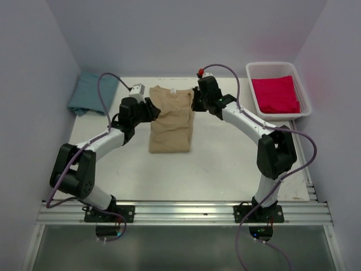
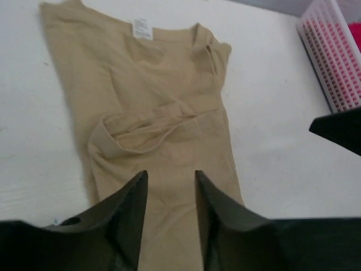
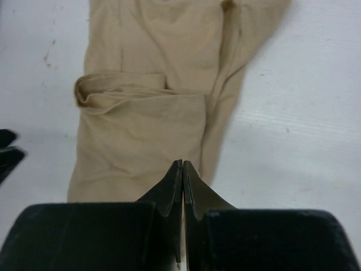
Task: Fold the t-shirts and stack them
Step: Fold the folded rectangular tshirt in 1/3 of the way
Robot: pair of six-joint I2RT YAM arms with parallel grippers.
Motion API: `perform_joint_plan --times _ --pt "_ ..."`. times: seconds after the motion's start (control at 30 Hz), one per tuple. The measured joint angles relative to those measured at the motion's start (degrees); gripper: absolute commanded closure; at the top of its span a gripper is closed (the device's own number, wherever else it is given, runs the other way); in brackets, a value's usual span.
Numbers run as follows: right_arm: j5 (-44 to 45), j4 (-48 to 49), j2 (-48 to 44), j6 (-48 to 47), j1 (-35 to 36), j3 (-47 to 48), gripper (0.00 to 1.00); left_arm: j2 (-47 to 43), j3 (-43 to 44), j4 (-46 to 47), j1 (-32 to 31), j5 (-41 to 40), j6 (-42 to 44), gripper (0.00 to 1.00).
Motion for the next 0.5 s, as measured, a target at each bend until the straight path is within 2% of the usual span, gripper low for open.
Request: perform_joint_plan --times 0.07,0.2,0.27,0.5 --pt "-4.79 2.21 0.92 0.52 -0.02 -0.76 1.0 4.15 -1.68 3.93 0.9 7.93 -1.46 1.0" --pt "-15.54 6.93 6.03 2.89 -0.57 -0.74 1.0 16.96 -2.27 14.05 4.63 23.19 -7.19 1.0" --pt "-20.24 9.16 9.07 4.61 -0.96 -0.76 1.0 22.12 -2.38 18.71 6.43 28.17 -10.34 1.0" --pt "-29.55 15.34 16.63 9.62 -2.32 -1.07 1.0 32.48 1.2 26.49 9.62 39.15 -16.9 1.0"
